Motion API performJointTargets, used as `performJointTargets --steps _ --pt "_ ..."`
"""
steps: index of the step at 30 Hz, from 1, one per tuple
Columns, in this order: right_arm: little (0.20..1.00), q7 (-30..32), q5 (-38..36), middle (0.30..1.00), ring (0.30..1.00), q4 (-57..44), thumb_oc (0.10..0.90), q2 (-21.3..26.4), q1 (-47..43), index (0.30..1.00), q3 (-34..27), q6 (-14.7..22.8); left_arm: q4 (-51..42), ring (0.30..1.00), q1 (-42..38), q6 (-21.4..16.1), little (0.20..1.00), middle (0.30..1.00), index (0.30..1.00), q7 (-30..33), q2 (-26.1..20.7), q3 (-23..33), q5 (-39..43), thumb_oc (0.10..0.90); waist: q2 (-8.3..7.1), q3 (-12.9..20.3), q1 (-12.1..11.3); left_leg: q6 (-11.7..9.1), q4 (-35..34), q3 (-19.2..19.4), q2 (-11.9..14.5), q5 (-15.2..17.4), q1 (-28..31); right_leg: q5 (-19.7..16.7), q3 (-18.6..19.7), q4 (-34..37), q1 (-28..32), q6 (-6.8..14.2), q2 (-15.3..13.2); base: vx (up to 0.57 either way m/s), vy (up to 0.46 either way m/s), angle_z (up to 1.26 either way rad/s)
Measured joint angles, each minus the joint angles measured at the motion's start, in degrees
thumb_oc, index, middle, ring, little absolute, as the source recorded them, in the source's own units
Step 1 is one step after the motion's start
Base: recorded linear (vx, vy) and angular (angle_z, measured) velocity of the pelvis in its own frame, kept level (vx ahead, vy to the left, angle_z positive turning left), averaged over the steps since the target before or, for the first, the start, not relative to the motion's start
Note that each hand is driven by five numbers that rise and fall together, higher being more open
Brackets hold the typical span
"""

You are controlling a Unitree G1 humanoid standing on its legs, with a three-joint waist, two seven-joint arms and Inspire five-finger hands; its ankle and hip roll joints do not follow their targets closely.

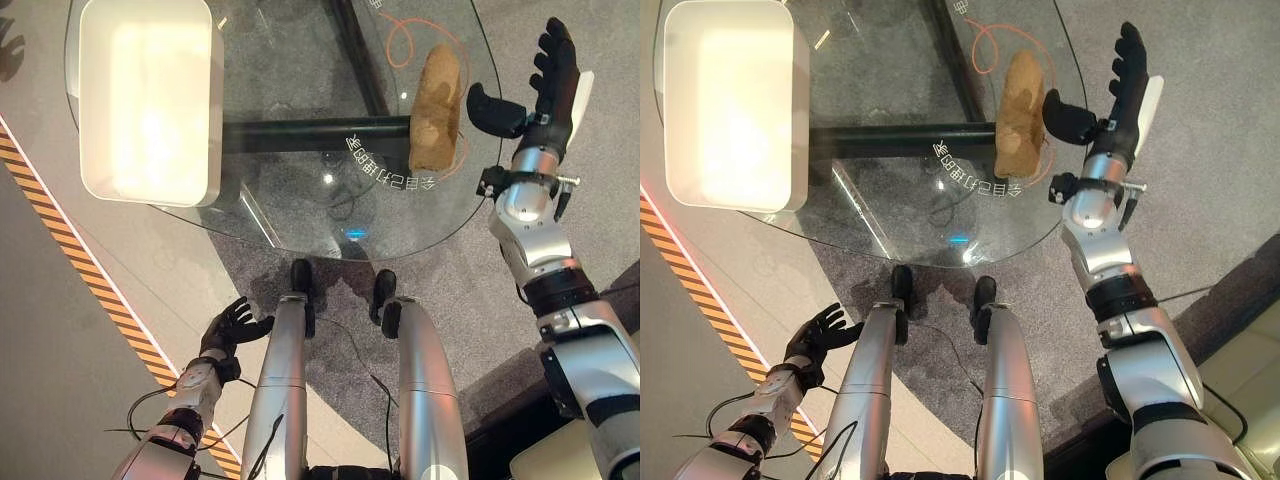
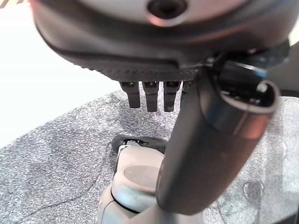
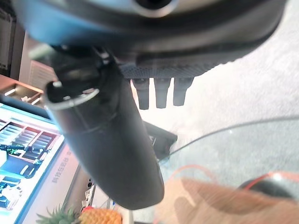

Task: Wipe the table with a cloth and put it in the basket.

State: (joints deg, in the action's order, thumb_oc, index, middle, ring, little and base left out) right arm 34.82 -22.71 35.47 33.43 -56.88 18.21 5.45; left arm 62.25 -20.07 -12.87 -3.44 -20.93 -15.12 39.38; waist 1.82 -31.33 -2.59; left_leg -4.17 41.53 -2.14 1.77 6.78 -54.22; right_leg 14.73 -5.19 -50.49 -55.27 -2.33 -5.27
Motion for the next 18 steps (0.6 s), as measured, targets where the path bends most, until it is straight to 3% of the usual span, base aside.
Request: performJointTargets --steps 11,18 --pt "0.900 0.0 -4.6 0.900 0.900 5.2 0.800 0.0 -5.8 0.900 3.8 -8.5 -0.4 0.900 0.0 0.0 0.900 0.900 0.900 0.1 0.1 -0.1 0.1 0.800 0.18 0.0 -1.0 0.1 -1.8 0.1 -0.3 -0.7 1.1 0.0 -0.5 1.0 1.1 0.0 -0.7 0.00 0.009 0.03" --pt "0.900 0.0 -10.1 0.900 0.900 10.8 0.800 -0.1 -6.6 0.900 4.9 -11.3 -0.4 0.900 0.0 0.1 0.900 0.900 0.900 -0.1 0.1 -0.3 0.1 0.800 0.79 0.0 -1.8 0.1 -1.6 0.1 -0.3 -0.7 1.2 0.0 -0.5 0.9 1.3 0.0 -0.7 0.00 0.000 0.00"
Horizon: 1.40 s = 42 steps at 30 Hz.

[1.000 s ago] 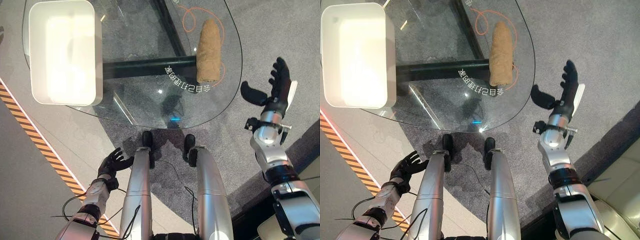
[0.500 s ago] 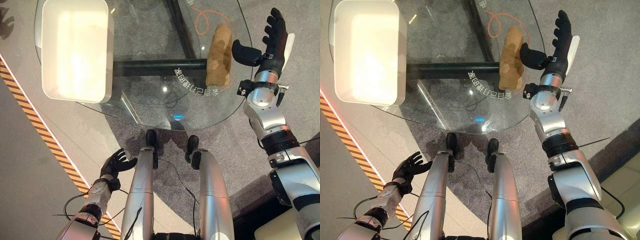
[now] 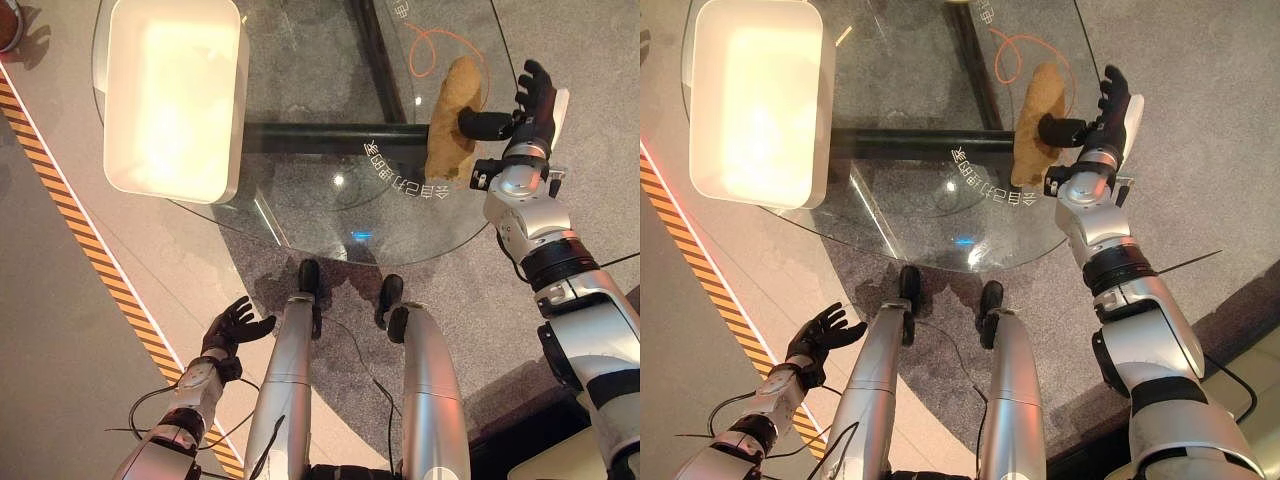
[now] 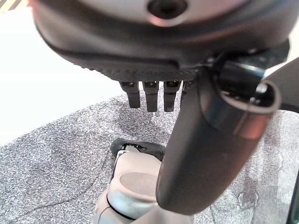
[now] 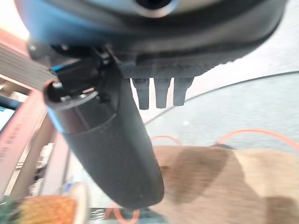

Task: Wipe the table with a cloth and put it in the basket.

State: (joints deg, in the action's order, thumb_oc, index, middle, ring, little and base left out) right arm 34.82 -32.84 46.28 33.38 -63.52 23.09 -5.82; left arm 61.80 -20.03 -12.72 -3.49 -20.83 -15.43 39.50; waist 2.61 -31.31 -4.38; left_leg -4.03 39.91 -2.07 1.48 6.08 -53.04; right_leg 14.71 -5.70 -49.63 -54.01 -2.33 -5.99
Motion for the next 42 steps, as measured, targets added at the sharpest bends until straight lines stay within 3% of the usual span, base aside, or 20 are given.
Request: performJointTargets --steps 24,42 --pt "0.900 -1.1 -3.8 0.900 0.900 0.8 0.800 -2.0 -1.0 0.900 0.0 -2.6 -0.7 0.900 0.1 0.8 0.900 0.900 0.900 0.1 0.0 -1.9 0.0 0.800 0.06 0.0 0.1 0.0 -0.1 -0.1 0.0 -0.3 0.2 -0.1 -0.2 -0.1 0.2 -0.1 -0.1 0.00 0.000 0.00" --pt "0.900 3.6 -2.8 0.900 0.900 -15.7 0.800 -2.3 4.8 0.900 -0.4 -2.8 -1.4 0.900 0.3 0.7 0.900 0.900 0.900 0.4 0.2 -1.6 0.0 0.800 0.05 0.0 1.5 0.0 -0.9 0.1 0.2 -0.3 -0.1 -0.1 -0.2 0.9 -0.3 -0.1 0.1 0.00 0.000 0.00"
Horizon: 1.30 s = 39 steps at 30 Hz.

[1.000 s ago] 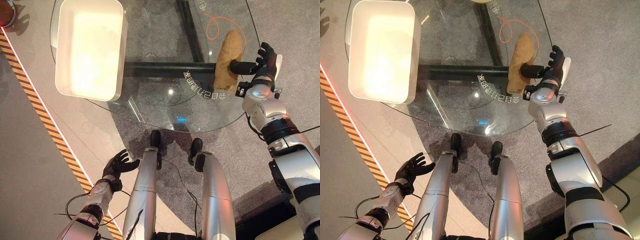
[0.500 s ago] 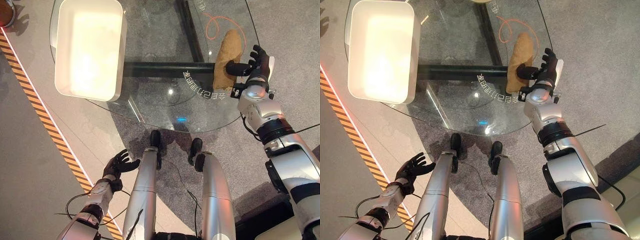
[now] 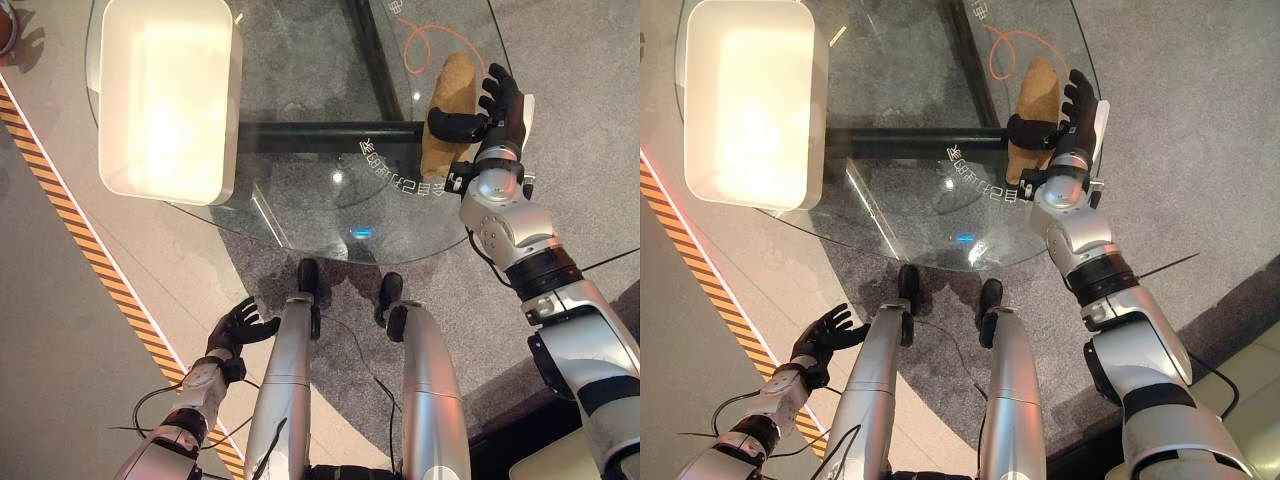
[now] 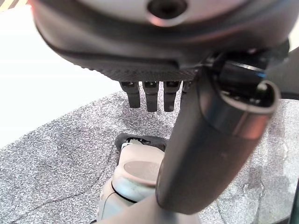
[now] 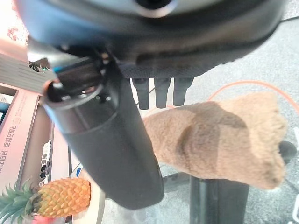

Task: Wipe the table with a cloth and put it in the basket.

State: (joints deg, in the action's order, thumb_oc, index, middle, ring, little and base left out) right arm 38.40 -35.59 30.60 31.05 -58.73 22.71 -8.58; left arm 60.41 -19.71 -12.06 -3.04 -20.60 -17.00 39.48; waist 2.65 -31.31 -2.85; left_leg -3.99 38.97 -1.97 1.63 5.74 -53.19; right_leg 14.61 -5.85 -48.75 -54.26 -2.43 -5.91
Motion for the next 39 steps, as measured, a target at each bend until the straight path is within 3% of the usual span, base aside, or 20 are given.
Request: performJointTargets --steps 23,39 --pt "0.900 -1.1 5.7 0.900 0.900 -2.2 0.800 -1.0 3.5 0.900 -1.1 -6.0 0.1 0.900 0.0 0.0 0.900 0.900 0.900 0.0 0.0 0.4 0.0 0.800 -0.09 0.0 0.7 0.1 -0.1 0.0 0.0 0.0 0.1 -0.1 0.0 0.1 0.2 0.1 0.0 0.00 0.000 0.00" --pt "0.900 -2.3 6.4 0.900 0.900 -5.5 0.800 -3.9 7.9 0.900 -1.1 -6.0 0.3 0.900 0.1 0.0 0.900 0.900 0.900 1.4 0.5 1.0 0.0 0.800 -0.13 0.0 1.9 0.4 -1.0 0.0 0.1 -0.3 1.1 -0.6 0.0 1.1 1.2 0.2 0.2 0.00 0.000 0.00"
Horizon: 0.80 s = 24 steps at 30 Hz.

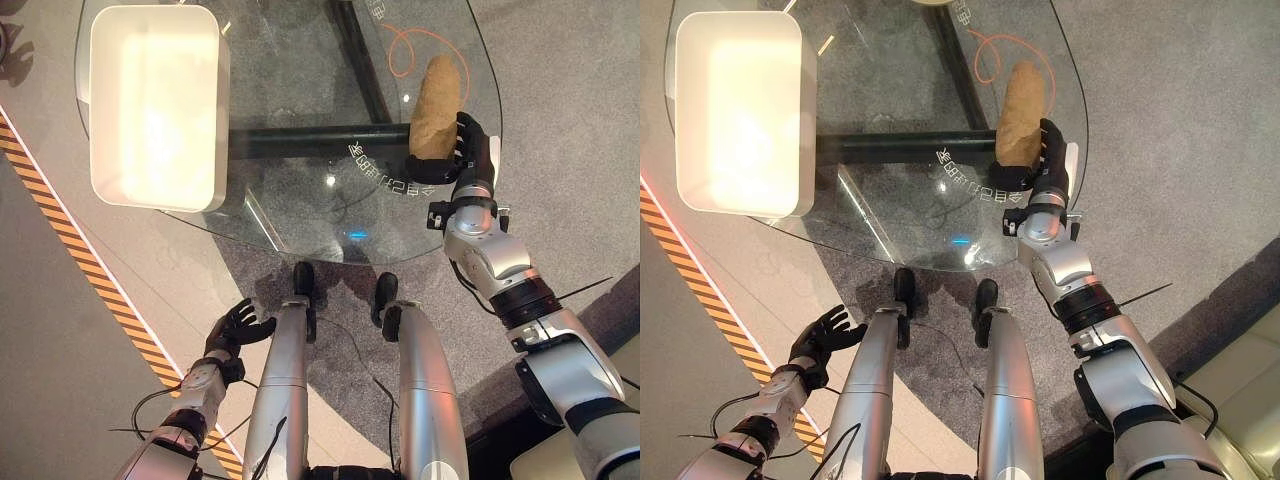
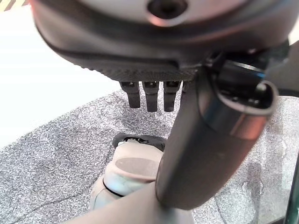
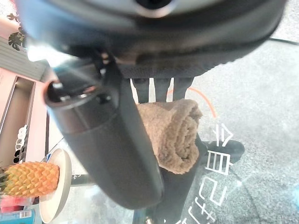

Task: Wipe the table with a cloth and put it in the basket.

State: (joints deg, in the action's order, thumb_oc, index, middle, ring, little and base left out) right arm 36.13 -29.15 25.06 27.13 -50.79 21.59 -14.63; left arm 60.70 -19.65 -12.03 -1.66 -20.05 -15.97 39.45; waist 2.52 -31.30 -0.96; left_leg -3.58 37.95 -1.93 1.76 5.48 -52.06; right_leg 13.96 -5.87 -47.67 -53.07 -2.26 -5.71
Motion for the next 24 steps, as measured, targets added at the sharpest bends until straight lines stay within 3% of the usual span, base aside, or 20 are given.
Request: performJointTargets --steps 7,24 --pt "0.900 0.0 4.4 0.900 0.900 0.1 0.800 -0.1 -0.2 0.900 0.4 -3.5 0.0 0.900 0.0 0.1 0.900 0.900 0.900 0.2 0.5 0.9 0.0 0.800 -0.05 0.0 -0.1 0.1 0.0 0.0 0.0 0.0 0.0 -0.1 0.0 0.0 0.1 0.0 0.0 0.00 0.000 0.00" --pt "0.900 -1.0 6.8 0.900 0.900 6.0 0.800 -0.6 -4.9 0.900 3.5 -6.3 0.1 0.900 -0.1 0.5 0.900 0.900 0.900 0.2 0.6 0.8 0.0 0.800 -0.09 0.0 -0.2 0.2 -0.1 -0.1 -0.1 -0.6 0.3 -0.3 -0.1 0.0 0.4 0.0 -0.2 0.00 0.000 0.00"
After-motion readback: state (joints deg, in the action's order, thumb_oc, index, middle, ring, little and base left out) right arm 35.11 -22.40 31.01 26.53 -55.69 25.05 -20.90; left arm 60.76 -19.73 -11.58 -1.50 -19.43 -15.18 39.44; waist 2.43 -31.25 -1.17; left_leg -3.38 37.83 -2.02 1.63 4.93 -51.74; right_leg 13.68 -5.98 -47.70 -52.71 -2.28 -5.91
